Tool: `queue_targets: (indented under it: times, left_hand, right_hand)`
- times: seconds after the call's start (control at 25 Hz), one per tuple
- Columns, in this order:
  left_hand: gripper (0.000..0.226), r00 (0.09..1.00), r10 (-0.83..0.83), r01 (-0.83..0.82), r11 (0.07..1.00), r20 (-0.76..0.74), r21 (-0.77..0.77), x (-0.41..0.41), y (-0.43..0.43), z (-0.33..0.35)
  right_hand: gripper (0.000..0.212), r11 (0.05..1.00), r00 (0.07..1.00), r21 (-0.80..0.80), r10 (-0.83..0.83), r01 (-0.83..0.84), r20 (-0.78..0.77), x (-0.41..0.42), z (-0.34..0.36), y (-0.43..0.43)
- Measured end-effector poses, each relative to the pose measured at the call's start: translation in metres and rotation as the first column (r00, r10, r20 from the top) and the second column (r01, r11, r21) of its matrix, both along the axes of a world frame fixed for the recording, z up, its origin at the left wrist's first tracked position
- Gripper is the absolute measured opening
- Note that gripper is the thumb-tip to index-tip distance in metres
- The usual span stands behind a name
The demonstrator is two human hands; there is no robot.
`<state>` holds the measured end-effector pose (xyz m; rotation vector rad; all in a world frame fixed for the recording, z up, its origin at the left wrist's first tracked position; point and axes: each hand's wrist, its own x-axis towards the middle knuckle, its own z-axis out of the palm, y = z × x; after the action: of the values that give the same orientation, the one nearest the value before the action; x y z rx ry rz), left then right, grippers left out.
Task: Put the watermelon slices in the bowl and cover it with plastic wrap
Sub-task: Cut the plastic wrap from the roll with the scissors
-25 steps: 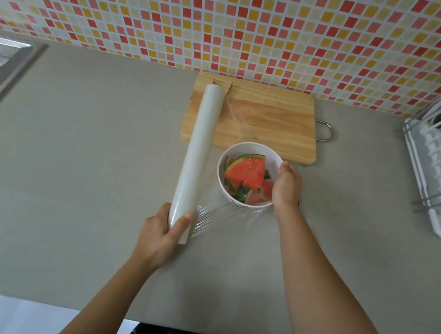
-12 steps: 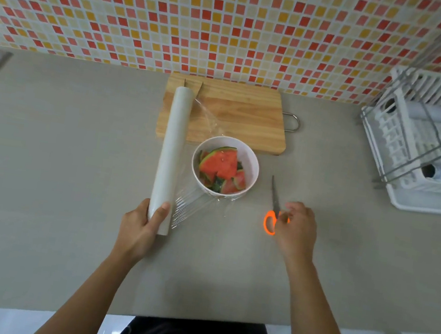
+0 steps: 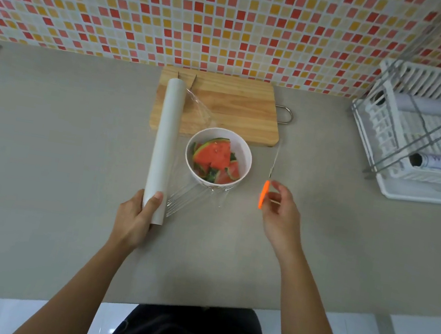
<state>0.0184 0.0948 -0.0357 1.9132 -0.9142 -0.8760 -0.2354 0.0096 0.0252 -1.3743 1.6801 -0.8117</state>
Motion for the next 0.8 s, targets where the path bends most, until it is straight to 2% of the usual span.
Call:
queue_targets:
  times: [0.04,0.12,0.24,0.32,0.44,0.6,0.8]
  left_hand:
    - [0.051,1.000,-0.002,0.002,1.000,-0.010,0.001,0.000,0.000,0.000]
    - [0.057,0.999,0.001,-0.001,1.000,-0.041,-0.001,0.000,0.000,0.000]
    - [0.054,0.993,0.010,-0.011,1.000,-0.115,-0.004,-0.003,-0.001,0.004]
    - [0.043,0.991,0.027,-0.027,1.000,-0.128,0.004,-0.004,0.000,0.006]
    - [0.044,0.992,0.033,-0.032,0.999,-0.120,0.007,-0.003,0.000,0.008]
    - [0.043,0.992,0.040,-0.040,0.999,-0.117,0.005,-0.002,-0.002,0.009]
    - [0.052,0.988,0.026,-0.027,1.000,-0.150,-0.003,-0.002,0.000,0.008]
  right_hand:
    - [0.033,0.998,0.984,-0.024,0.070,-0.067,0.166,0.008,0.009,0.003]
    - [0.038,0.978,0.886,-0.091,0.207,-0.186,0.415,0.026,0.018,0.010]
    - [0.040,0.942,0.777,-0.077,0.314,-0.327,0.546,0.053,0.015,0.032]
    - [0.036,0.925,0.729,-0.015,0.308,-0.379,0.612,0.065,0.001,0.058]
    - [0.029,0.918,0.729,0.080,0.252,-0.388,0.636,0.073,-0.017,0.095]
    - [0.015,0.913,0.791,0.176,0.208,-0.368,0.575,0.084,-0.026,0.121]
    - [0.015,0.904,0.816,0.235,0.179,-0.357,0.550,0.083,-0.023,0.149]
